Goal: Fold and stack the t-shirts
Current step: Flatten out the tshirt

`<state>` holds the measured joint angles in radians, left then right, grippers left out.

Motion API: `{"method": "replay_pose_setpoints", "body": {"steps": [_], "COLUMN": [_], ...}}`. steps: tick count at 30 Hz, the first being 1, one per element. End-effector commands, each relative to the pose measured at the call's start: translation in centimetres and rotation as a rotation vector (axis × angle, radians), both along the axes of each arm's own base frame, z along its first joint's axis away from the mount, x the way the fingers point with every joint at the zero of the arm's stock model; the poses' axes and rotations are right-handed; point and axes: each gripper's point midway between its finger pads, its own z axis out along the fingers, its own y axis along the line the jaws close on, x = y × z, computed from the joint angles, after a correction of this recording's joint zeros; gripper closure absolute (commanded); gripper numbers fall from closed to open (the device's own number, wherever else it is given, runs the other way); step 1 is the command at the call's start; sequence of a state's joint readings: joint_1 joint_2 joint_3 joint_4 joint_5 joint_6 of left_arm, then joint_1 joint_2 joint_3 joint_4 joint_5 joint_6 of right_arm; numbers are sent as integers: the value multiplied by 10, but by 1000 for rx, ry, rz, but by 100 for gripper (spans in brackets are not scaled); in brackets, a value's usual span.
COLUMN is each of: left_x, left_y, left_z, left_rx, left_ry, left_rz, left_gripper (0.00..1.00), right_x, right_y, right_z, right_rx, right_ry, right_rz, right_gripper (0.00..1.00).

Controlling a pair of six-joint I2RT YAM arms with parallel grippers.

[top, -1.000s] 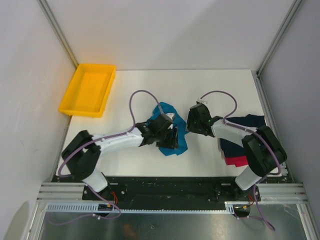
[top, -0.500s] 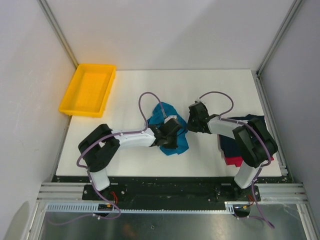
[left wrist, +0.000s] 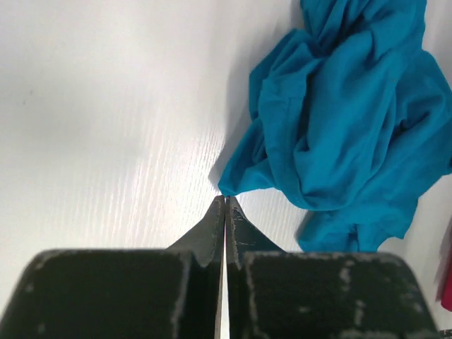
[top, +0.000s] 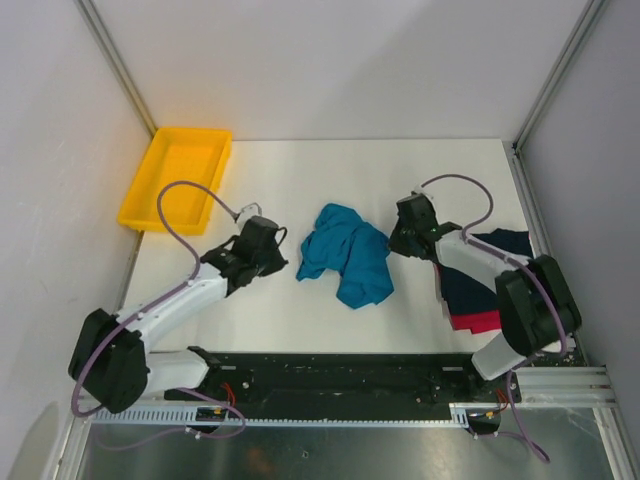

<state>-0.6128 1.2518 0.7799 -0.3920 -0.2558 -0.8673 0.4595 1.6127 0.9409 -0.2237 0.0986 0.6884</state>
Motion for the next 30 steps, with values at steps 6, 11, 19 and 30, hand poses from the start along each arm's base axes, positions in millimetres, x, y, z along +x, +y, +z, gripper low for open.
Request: {"method": "replay_pose_setpoints", "body": {"steps": [6,11,19,30], "left_x": [-27,-58,-75,-90], "left_y": [-70,-130,-173,-197], "left_z": [18,12,-18,-51], "left_rx": [-62,-118,-150,-91], "left_ry": [-11,7,51,100], "left_rz": [-368,-519,-581,-643], "left_gripper": [84,72,51,39], "right_x": [-27,-49,-71,-83], "right_y": [11,41,58,34], "right_z": [46,62,50,4], "right_rx": [41,116,188,145], "right_ry": [-27,-30,65,155], "right_rz": [26,89,109,38], "right_gripper": [100,100,100,100]}}
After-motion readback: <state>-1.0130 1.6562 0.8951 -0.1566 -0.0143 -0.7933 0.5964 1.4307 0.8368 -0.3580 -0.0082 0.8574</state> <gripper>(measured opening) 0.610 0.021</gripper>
